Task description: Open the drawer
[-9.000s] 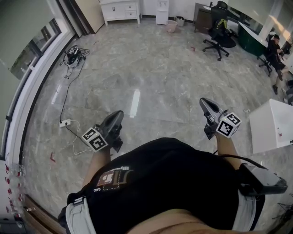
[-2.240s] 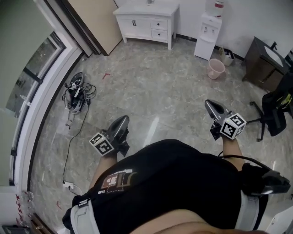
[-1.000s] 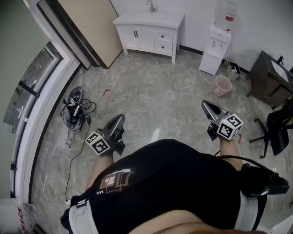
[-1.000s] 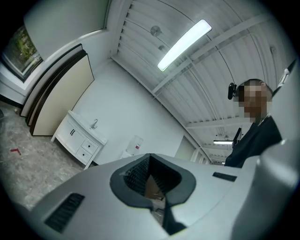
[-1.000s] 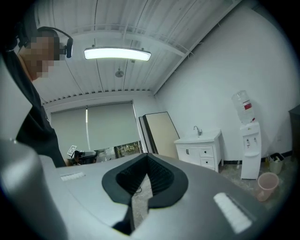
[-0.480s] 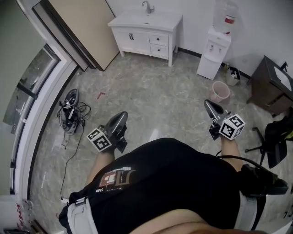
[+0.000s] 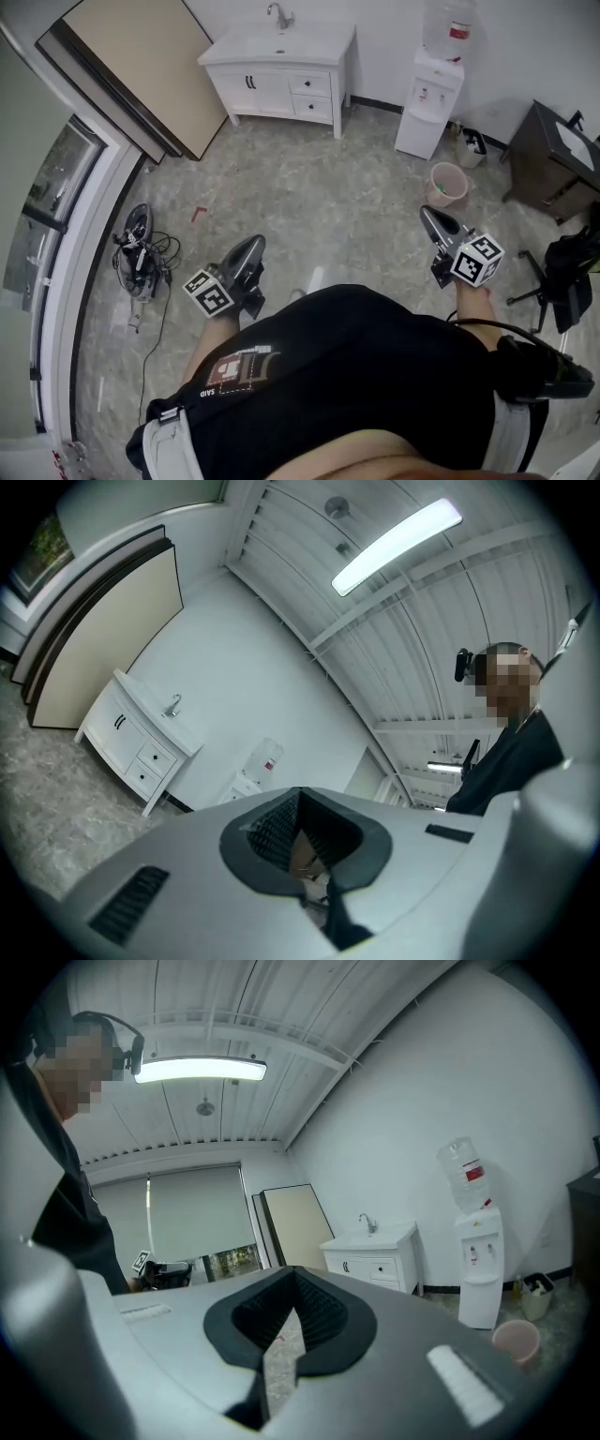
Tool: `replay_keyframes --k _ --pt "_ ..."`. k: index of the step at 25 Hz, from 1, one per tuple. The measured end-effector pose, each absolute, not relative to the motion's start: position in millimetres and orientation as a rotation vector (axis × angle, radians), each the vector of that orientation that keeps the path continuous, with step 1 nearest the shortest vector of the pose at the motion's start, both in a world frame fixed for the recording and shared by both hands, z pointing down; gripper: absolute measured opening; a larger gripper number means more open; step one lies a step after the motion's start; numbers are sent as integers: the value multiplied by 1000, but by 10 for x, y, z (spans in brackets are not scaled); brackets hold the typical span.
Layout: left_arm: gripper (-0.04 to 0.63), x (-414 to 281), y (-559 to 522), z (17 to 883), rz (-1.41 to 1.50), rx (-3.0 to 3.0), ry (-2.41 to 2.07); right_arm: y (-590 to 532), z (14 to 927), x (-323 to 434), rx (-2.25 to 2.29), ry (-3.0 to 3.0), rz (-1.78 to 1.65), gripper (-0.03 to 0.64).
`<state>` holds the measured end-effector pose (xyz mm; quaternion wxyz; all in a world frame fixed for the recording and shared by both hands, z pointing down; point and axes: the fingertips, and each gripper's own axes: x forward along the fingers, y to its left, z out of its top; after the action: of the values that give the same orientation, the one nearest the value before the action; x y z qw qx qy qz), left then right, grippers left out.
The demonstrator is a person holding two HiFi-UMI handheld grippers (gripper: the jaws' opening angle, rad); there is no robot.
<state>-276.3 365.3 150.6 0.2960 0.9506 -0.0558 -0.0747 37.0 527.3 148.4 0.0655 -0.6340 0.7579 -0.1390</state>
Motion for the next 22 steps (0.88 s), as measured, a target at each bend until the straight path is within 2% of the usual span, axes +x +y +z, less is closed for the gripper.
replay_keyframes --k 13,22 --pt "-9 -2906 1553 1227 -191 2594 6 3378 1152 -24 -2000 2220 -333 -9" --pt "-9 -2911 690 1437 -201 2565 -71 2459 1368 70 -1970 2271 -392 -9"
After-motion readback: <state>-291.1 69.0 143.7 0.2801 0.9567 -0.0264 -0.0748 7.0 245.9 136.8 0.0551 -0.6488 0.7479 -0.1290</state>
